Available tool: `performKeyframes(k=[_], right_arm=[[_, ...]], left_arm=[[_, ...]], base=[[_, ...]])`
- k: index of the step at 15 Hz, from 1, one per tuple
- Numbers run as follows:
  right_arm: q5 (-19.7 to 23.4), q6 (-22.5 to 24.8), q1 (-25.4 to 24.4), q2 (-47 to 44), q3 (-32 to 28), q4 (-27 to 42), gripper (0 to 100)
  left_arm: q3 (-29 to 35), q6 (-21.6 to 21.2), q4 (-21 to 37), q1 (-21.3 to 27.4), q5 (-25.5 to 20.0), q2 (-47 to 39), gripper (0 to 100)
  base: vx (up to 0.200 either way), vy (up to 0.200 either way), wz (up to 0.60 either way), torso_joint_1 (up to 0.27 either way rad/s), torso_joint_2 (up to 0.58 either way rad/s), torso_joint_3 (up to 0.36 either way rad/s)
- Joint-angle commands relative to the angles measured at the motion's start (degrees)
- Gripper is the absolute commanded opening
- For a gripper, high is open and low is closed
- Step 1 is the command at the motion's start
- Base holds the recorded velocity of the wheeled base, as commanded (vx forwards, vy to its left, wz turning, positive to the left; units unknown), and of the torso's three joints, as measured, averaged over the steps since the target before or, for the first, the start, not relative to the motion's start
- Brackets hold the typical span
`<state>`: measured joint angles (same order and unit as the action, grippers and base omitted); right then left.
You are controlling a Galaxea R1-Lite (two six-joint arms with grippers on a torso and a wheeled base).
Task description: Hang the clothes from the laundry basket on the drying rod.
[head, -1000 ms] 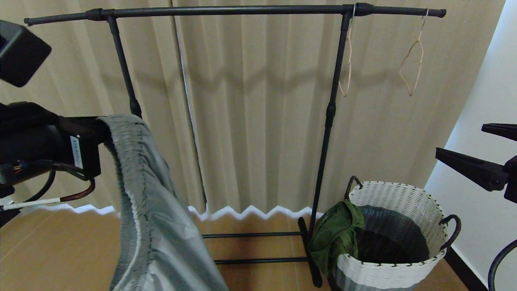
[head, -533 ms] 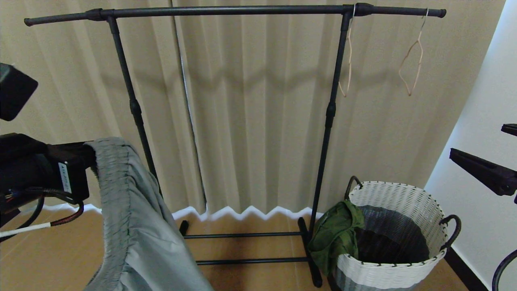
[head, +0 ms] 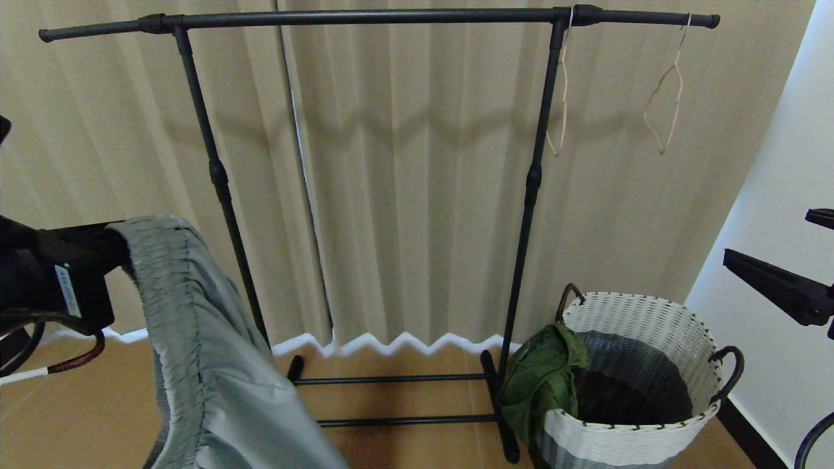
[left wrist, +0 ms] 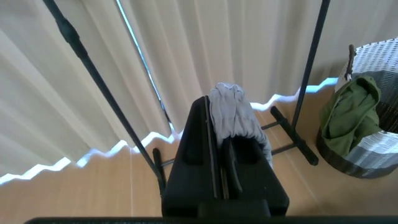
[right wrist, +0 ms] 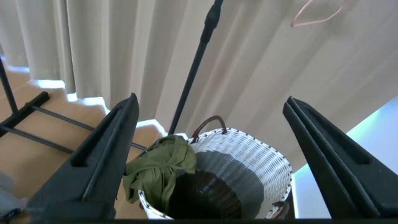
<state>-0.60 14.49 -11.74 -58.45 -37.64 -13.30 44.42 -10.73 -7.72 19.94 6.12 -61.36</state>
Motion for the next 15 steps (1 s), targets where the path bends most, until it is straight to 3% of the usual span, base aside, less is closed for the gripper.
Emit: performKeyframes(k=[1, 6, 15], right_arm=[[-0.02, 0.01, 0.05, -0.34, -0.06, -0.06, 100], [-0.02, 0.01, 0.05, -0.17, 0.12, -0.06, 100], [-0.02, 0.01, 0.84, -0.34, 0.55, 0.03, 100]], left_arm=[[-0.74, -0.87, -0.02, 0.01, 0.03, 1.41, 0], [-3.03, -3.86, 0.07, 0.01, 0.03, 3.08, 0], [-3.90, -4.30, -0.02, -0.08, 0.03, 4.05, 0]], base=[[0.000, 0.000, 0.00, 0.000, 0.00, 0.000], [0.000, 0.000, 0.00, 0.004, -0.03, -0.023], [0.000, 0.000, 0.00, 0.117, -0.41, -0.295]])
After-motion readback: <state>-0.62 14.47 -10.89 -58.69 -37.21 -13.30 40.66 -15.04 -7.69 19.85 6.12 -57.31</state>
